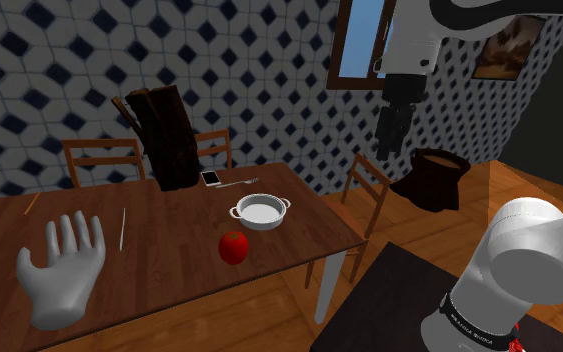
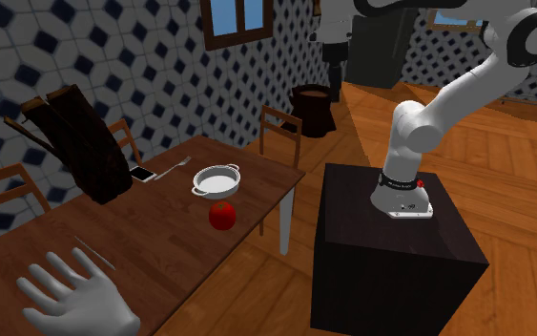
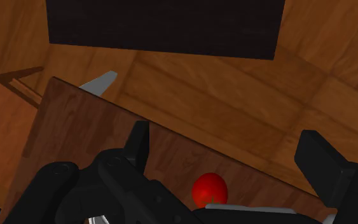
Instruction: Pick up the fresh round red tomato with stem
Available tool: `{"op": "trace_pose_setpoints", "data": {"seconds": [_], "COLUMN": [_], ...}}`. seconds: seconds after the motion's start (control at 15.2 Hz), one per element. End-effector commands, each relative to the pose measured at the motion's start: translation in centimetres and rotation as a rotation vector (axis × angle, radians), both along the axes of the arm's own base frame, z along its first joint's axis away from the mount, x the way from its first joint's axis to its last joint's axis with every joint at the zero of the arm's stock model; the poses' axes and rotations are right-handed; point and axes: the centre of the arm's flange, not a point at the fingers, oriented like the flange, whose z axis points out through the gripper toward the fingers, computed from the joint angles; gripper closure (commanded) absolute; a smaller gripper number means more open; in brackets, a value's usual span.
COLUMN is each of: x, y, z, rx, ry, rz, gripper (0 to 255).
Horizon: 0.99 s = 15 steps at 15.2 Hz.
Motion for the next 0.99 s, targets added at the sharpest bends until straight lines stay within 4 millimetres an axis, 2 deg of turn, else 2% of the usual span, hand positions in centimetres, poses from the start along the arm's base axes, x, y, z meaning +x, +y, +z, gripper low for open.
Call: {"op": "trace_pose_setpoints", "data": {"seconds": [0.0, 0.92], "x": [0.0, 8.0], "y": [0.0, -0.7], "z": [0.0, -15.1], "rx": [0.0, 0.068], "ry": [0.0, -0.199], "rz": [0.0, 0.219], "gripper": [0, 0]}}
